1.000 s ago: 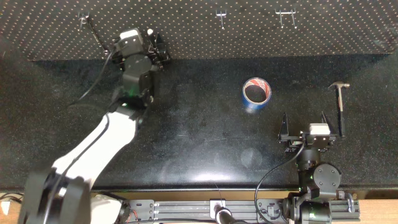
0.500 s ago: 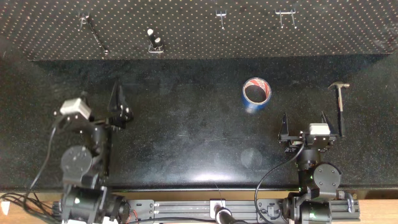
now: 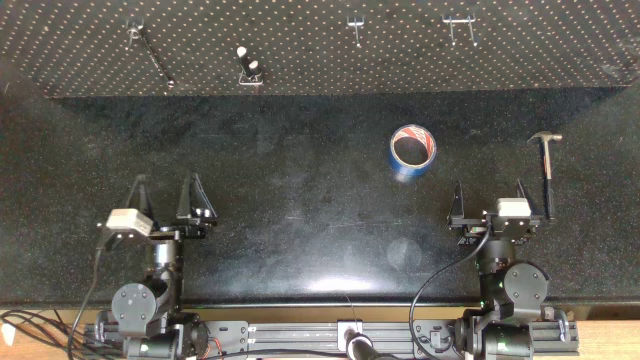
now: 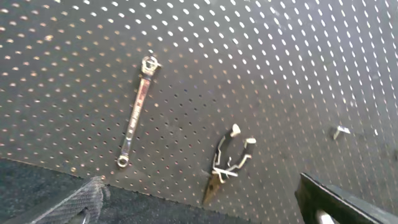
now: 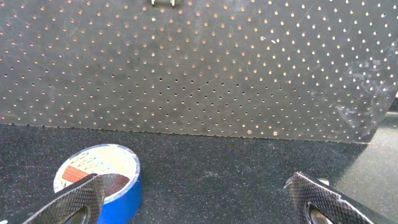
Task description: Place Tools Onto Pegboard
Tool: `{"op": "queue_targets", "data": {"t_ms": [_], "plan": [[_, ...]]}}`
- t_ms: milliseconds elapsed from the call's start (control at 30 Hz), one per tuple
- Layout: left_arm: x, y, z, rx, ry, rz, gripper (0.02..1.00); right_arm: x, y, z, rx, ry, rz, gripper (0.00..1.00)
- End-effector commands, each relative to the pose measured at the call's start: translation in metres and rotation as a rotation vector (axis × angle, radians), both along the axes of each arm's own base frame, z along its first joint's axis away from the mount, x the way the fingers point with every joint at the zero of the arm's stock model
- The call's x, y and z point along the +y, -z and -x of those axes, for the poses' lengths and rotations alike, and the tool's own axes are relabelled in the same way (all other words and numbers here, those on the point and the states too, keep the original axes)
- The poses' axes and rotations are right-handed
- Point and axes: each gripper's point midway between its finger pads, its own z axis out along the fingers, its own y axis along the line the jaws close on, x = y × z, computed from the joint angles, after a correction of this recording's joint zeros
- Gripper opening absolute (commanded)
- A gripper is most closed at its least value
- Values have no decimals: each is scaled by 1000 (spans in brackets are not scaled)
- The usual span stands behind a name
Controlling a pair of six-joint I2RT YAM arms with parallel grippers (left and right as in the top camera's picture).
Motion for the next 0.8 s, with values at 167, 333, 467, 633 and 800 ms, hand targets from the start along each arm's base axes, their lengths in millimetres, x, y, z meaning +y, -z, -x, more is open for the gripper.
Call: {"op": "queue_targets", "data": {"t_ms": [167,333,467,633,800], "plan": [[-22,60,0,228,123,-163,996,-2,1,0,0,9,11,976],[-34,57,2,192,181,-336,996,-2,1,0,0,9,11,976],[-34,57,2,193,180,-336,993,-2,1,0,0,9,11,976],[-34,57,2,193,180,-336,993,-2,1,0,0,9,11,978],[-33,57,2,193,179,-336,996,-2,1,0,0,9,11,976]]}}
